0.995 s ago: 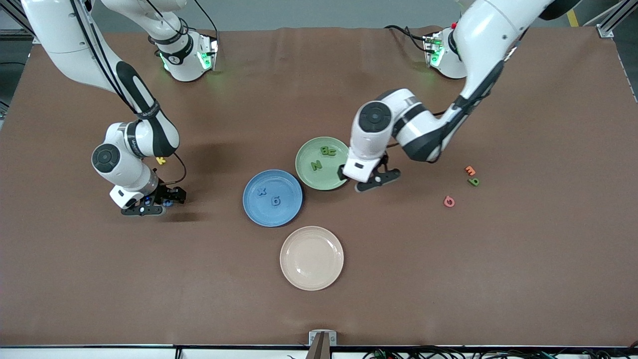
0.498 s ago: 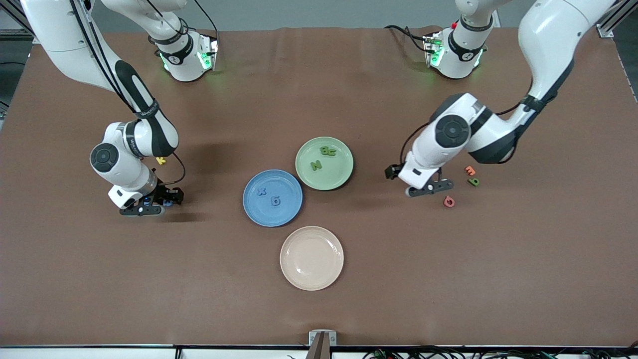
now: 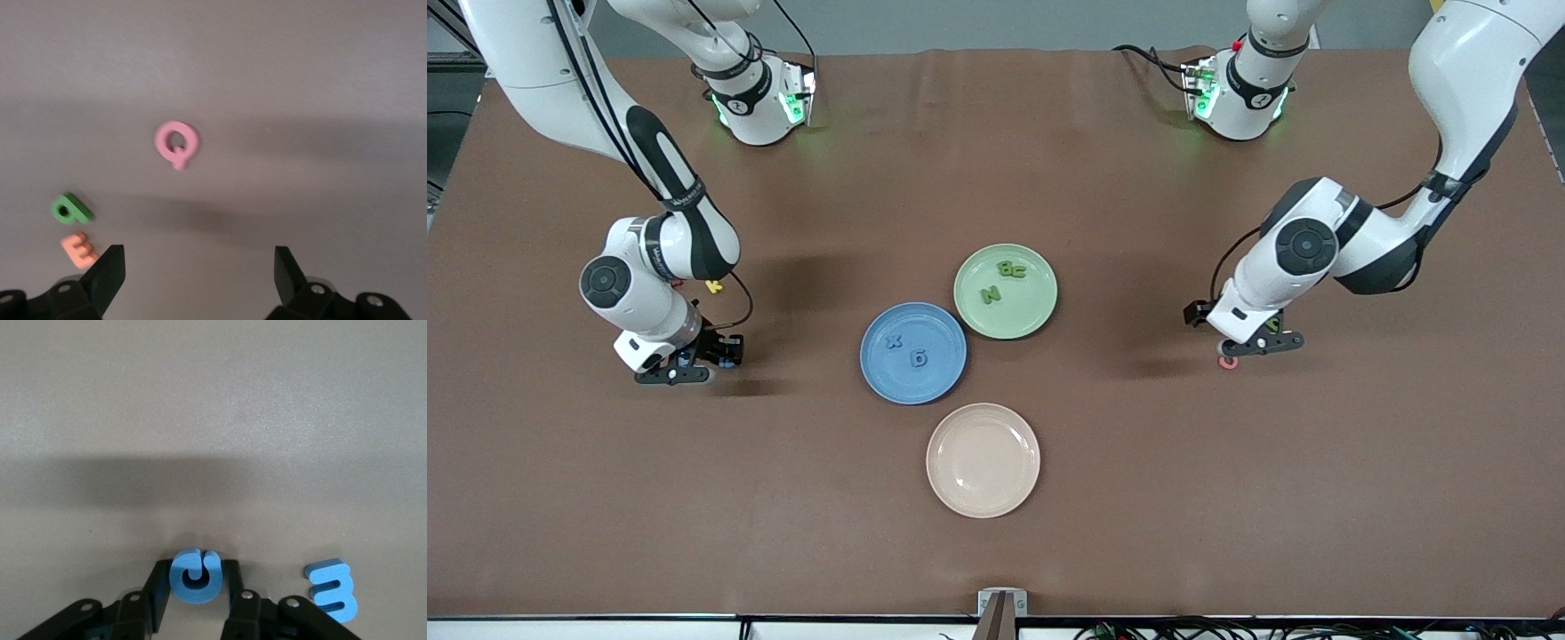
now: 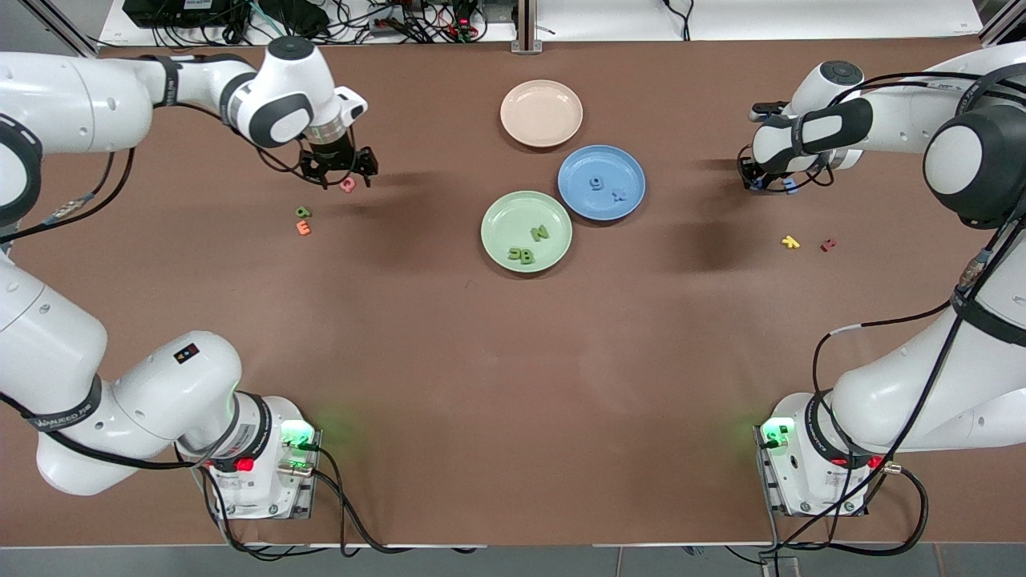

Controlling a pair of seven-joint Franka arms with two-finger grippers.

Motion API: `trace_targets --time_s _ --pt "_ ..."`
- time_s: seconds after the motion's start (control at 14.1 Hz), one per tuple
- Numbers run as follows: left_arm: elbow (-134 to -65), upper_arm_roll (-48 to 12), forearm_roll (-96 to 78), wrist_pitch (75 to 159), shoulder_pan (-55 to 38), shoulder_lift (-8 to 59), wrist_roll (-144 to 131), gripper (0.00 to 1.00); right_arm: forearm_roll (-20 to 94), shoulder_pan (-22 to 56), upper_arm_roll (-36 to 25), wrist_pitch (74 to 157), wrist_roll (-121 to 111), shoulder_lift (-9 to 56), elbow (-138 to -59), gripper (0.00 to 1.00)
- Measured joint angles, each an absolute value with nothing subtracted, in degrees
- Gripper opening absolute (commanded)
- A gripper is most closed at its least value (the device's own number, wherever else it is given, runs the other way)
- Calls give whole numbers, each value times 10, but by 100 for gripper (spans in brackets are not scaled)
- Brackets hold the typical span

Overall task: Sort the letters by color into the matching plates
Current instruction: 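Grasp the blue c with the right gripper while the left gripper returns to the letters, then carry the c to the blue plate while the left gripper grasps the green g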

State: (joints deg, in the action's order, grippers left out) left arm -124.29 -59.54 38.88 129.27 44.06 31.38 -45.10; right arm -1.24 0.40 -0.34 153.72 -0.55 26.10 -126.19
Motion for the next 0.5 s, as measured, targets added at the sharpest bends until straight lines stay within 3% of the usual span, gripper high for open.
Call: trace_targets --time_s 0.28,0.5 --pt "-1261 -596 417 1319 500 315 -397 98 -12 4 -3 1536 -6 261 -1261 3" --pt "-1272 -596 453 1331 543 324 -373 98 -12 4 -3 1512 -5 261 -1253 2"
